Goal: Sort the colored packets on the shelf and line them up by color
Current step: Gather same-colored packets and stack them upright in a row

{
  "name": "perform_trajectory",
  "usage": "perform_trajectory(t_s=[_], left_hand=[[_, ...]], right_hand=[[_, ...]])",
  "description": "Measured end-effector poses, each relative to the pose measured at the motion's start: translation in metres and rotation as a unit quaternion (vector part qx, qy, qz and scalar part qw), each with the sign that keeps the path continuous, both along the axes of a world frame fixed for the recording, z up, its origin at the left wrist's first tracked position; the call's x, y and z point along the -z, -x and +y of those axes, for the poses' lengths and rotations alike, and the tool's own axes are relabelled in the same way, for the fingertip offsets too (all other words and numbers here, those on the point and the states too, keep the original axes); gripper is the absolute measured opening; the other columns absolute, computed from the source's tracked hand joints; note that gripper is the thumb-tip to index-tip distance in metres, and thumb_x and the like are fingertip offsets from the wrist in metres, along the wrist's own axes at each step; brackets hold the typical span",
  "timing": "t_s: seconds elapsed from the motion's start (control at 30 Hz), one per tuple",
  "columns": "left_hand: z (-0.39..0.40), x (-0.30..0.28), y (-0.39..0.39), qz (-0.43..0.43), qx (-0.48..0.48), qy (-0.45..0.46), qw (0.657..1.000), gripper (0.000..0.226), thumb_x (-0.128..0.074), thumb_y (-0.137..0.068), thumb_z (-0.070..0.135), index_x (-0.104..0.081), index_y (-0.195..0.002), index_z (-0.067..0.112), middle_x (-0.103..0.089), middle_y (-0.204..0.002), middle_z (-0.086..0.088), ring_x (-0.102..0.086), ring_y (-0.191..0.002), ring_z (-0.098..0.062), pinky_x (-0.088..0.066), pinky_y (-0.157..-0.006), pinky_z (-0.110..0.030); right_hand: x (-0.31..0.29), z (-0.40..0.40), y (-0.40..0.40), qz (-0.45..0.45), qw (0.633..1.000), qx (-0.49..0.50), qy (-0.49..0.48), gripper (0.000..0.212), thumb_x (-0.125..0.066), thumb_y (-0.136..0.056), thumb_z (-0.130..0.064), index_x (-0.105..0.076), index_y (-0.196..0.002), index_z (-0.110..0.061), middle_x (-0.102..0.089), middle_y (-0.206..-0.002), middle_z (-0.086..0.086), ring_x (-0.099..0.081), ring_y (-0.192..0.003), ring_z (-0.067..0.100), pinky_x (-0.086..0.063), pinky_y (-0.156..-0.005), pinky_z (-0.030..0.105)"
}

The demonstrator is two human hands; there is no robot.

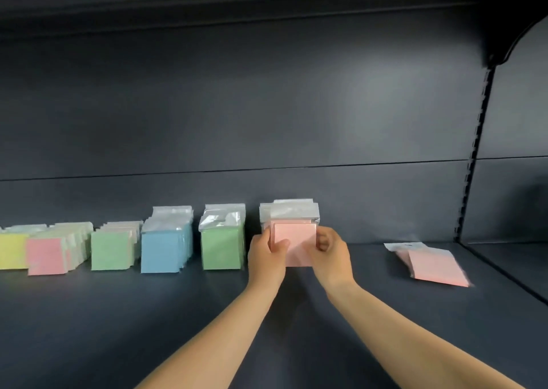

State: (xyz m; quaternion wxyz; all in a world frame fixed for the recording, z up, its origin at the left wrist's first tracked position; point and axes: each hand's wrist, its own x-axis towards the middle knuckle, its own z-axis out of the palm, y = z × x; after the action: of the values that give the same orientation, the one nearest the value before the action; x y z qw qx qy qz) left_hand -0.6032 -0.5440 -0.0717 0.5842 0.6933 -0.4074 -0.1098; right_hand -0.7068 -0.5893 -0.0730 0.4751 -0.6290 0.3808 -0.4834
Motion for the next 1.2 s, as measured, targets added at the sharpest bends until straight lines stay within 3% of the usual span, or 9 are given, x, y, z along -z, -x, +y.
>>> perform_trajectory(t_s=[0.13,0.33,0.47,0.57,0.7,0.8,0.9,1.03,1.2], left_hand=[[-0.009,0.015,-0.021,-0.032,-0.014,0.001,0.999,0.019,-0.057,-0.088,0.012,-0.063,-0.106,0.011,-0.053,-0.099,-0.006,-0.055,-0.085,-0.015,-0.041,-0.071,-0.019],[-0.016,0.027,-0.034,-0.013,-0.034,0.021,0.999,0.017,-0.058,-0.086,0.006,-0.066,-0.101,0.006,-0.052,-0.099,-0.005,-0.055,-0.091,-0.020,-0.039,-0.079,-0.021],[-0.015,0.028,-0.035,-0.008,-0.038,0.001,0.999,0.036,-0.053,-0.090,0.004,-0.056,-0.126,0.005,-0.052,-0.123,-0.004,-0.050,-0.117,-0.021,-0.036,-0.098,-0.021],[-0.017,0.030,-0.035,0.042,-0.020,-0.034,0.998,0.051,-0.046,-0.095,0.010,-0.034,-0.145,0.009,-0.041,-0.146,-0.004,-0.038,-0.135,-0.020,-0.030,-0.112,-0.031],[-0.020,0.031,-0.037,0.018,0.003,-0.057,0.998,0.044,-0.038,-0.096,0.010,-0.042,-0.140,0.014,-0.058,-0.127,-0.003,-0.053,-0.115,-0.022,-0.043,-0.096,-0.031],[-0.020,0.030,-0.037,0.011,0.012,-0.048,0.999,0.037,-0.036,-0.095,0.006,-0.053,-0.126,0.017,-0.061,-0.105,0.003,-0.056,-0.098,-0.019,-0.041,-0.080,-0.025],[-0.018,0.029,-0.037,-0.012,0.012,-0.054,0.998,0.038,-0.036,-0.095,0.006,-0.054,-0.126,0.018,-0.063,-0.108,0.000,-0.056,-0.098,-0.019,-0.042,-0.081,-0.026],[-0.016,0.025,-0.034,-0.022,0.018,-0.074,0.997,0.037,-0.035,-0.096,0.008,-0.050,-0.128,0.017,-0.060,-0.109,0.003,-0.054,-0.097,-0.017,-0.042,-0.083,-0.026],[0.007,0.003,-0.028,-0.116,0.020,-0.186,0.975,0.050,-0.036,-0.099,0.019,-0.025,-0.146,0.004,-0.043,-0.142,-0.012,-0.042,-0.130,-0.028,-0.035,-0.102,-0.033]], right_hand=[[0.013,0.004,-0.022,0.001,1.000,0.025,0.003,0.028,-0.054,-0.087,-0.001,-0.056,-0.105,-0.024,-0.064,-0.096,-0.010,-0.061,-0.090,0.006,-0.045,-0.069,0.010],[0.022,-0.010,-0.034,0.073,0.995,0.045,0.046,0.026,-0.056,-0.089,-0.008,-0.056,-0.107,-0.027,-0.057,-0.105,-0.008,-0.057,-0.091,0.002,-0.043,-0.072,0.010],[0.028,-0.018,-0.037,0.095,0.994,0.038,0.028,0.034,-0.059,-0.089,-0.012,-0.052,-0.118,-0.026,-0.054,-0.114,-0.007,-0.055,-0.100,0.007,-0.046,-0.085,0.020],[0.029,-0.021,-0.040,0.121,0.992,0.010,0.016,0.035,-0.053,-0.091,-0.011,-0.052,-0.124,-0.023,-0.062,-0.108,-0.010,-0.057,-0.093,0.003,-0.042,-0.069,0.006],[0.029,-0.023,-0.041,0.172,0.984,0.000,0.044,0.034,-0.048,-0.094,-0.011,-0.055,-0.126,-0.020,-0.064,-0.102,-0.010,-0.057,-0.089,0.006,-0.038,-0.060,0.001],[0.029,-0.023,-0.042,0.188,0.981,0.002,0.055,0.035,-0.047,-0.095,-0.013,-0.053,-0.128,-0.021,-0.062,-0.097,-0.010,-0.056,-0.086,0.006,-0.036,-0.059,0.001],[0.030,-0.024,-0.042,0.192,0.980,-0.001,0.059,0.033,-0.048,-0.095,-0.013,-0.054,-0.127,-0.020,-0.061,-0.094,-0.012,-0.054,-0.083,0.004,-0.037,-0.058,0.001],[0.026,-0.023,-0.038,0.182,0.982,-0.013,0.051,0.033,-0.049,-0.095,-0.014,-0.053,-0.127,-0.020,-0.061,-0.102,-0.009,-0.055,-0.092,0.008,-0.039,-0.073,0.013],[0.013,-0.016,-0.020,0.200,0.978,-0.010,0.053,0.038,-0.053,-0.093,-0.016,-0.050,-0.131,-0.016,-0.058,-0.122,-0.002,-0.055,-0.117,0.016,-0.040,-0.088,0.020]])
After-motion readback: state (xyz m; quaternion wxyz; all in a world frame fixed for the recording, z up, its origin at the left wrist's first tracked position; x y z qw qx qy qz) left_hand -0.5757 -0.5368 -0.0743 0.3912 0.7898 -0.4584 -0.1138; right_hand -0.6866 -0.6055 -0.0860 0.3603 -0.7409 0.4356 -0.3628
